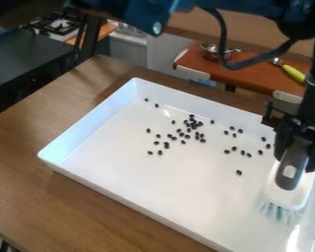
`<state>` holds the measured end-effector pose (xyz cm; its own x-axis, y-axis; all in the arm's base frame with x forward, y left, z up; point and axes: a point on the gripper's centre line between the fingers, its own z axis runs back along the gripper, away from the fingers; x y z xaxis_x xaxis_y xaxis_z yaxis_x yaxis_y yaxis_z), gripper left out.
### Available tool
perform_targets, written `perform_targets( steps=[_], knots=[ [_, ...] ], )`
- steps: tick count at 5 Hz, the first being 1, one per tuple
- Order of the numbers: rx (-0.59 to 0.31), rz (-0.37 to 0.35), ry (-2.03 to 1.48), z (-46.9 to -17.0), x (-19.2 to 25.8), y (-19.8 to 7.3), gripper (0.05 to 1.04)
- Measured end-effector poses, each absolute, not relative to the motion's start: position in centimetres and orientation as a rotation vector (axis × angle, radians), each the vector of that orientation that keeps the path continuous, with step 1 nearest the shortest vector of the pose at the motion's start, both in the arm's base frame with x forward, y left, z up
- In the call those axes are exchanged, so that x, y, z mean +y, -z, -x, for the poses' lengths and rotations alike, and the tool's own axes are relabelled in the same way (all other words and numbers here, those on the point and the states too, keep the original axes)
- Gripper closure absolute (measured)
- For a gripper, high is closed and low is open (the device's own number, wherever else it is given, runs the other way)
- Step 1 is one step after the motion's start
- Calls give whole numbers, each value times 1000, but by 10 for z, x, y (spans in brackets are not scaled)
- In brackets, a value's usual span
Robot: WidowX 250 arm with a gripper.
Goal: Sweep into pile
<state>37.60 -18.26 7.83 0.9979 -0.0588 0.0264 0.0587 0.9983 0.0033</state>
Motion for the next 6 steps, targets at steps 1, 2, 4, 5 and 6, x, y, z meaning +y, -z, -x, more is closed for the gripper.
perform_targets(
  steps=[1,2,4,5,6],
  knots=[
    [-31,1,53,-375,-169,-78,584],
    [-38,4,48,-375,-160,-78,584],
    [-46,4,19,-381,-140,-77,584],
    [-49,7,-12,-386,-123,-77,584],
    [-50,6,-37,-387,-106,-76,584]
  ],
)
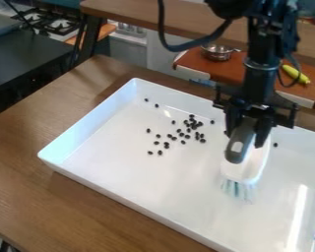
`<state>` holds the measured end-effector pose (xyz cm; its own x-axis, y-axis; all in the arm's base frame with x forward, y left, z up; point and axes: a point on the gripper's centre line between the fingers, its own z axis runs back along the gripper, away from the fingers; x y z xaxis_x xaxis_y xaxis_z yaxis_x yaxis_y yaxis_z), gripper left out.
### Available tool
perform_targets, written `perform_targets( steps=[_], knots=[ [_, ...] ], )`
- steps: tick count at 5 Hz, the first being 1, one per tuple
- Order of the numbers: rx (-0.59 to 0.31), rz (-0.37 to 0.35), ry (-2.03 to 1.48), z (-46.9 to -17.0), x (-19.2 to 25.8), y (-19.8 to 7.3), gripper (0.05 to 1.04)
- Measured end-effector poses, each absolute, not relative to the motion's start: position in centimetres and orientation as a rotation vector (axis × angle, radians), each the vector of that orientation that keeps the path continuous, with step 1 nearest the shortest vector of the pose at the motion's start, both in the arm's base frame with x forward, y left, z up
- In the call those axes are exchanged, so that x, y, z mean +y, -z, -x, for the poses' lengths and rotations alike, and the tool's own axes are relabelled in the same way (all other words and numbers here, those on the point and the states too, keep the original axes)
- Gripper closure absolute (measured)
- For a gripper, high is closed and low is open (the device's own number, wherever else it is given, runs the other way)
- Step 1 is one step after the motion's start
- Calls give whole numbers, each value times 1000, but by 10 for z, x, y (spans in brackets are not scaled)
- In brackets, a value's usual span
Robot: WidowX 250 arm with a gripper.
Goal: Sweep into pile
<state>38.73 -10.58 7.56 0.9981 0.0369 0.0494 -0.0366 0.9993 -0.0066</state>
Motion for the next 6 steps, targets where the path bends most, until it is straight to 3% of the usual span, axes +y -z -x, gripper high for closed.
perform_targets(
  steps=[3,6],
  knots=[
    [-60,-31,-96,-385,-54,-74,584],
    [-54,-126,-99,-384,-5,-72,583]
  ],
)
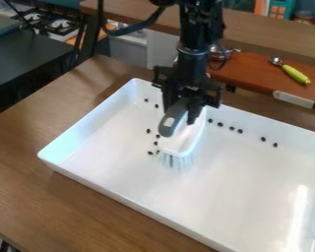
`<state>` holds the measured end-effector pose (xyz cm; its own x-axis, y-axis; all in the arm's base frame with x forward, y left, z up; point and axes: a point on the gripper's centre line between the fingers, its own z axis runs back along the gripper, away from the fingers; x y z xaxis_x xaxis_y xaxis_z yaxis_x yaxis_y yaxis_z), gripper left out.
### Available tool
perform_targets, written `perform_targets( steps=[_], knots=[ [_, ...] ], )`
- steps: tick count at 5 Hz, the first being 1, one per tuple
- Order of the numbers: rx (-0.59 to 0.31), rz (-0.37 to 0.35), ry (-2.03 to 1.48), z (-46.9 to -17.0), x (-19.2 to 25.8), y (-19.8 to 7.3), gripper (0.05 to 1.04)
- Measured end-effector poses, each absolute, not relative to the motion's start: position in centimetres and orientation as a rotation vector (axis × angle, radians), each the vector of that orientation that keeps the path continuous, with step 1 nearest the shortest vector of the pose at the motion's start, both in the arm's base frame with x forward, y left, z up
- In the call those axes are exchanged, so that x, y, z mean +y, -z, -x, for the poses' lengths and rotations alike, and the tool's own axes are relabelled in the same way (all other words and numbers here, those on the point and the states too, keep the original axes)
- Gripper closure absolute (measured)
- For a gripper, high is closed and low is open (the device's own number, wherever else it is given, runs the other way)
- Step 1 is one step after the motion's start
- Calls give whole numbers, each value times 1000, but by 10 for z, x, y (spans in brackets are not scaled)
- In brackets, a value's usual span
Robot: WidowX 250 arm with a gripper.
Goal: Sweep into pile
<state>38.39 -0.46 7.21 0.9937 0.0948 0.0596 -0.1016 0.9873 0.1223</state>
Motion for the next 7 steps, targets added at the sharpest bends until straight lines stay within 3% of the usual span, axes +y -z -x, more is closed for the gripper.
perform_targets(
  steps=[3,4,6,7],
  knots=[
    [-86,-241,-58,-377,42,-71,584],
    [-81,-229,-41,-372,41,-70,584],
    [-77,-78,-40,-377,-3,-88,584],
    [-134,-21,-13,-390,-39,-106,584]
  ],
)
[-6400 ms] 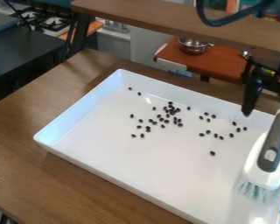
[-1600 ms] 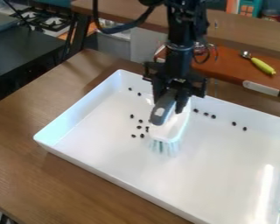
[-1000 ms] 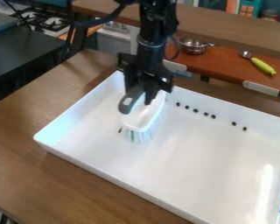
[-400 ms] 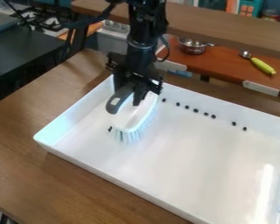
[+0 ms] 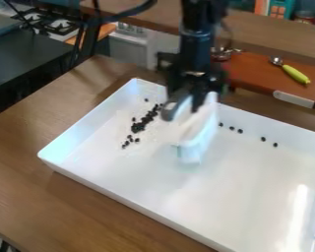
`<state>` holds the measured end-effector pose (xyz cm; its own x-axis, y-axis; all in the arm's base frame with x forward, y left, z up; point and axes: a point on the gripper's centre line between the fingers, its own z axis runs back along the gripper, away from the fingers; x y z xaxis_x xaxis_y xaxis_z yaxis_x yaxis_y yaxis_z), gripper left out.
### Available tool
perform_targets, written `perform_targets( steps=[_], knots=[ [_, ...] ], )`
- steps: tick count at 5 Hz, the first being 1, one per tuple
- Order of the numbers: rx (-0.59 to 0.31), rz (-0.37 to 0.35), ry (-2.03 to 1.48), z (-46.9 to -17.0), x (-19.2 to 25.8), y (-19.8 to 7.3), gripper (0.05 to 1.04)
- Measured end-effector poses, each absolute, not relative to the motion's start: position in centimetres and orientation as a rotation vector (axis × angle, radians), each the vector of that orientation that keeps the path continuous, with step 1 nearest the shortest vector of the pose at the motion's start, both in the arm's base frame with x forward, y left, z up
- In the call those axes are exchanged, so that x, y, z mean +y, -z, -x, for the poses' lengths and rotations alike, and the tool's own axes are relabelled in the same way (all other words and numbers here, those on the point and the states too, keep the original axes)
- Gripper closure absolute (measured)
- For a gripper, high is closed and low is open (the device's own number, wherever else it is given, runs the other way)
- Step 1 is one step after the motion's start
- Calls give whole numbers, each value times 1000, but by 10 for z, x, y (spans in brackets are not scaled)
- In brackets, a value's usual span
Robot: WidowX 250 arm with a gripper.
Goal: Sweep into pile
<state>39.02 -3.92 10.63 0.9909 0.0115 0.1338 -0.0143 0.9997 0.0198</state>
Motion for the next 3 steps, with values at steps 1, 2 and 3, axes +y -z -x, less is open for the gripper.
perform_targets(
  steps=[1,2,3],
  knots=[
    [-153,22,30,-391,-70,-113,584],
    [-152,58,107,-394,-114,-109,584],
    [-144,67,154,-392,-149,-105,584]
  ],
)
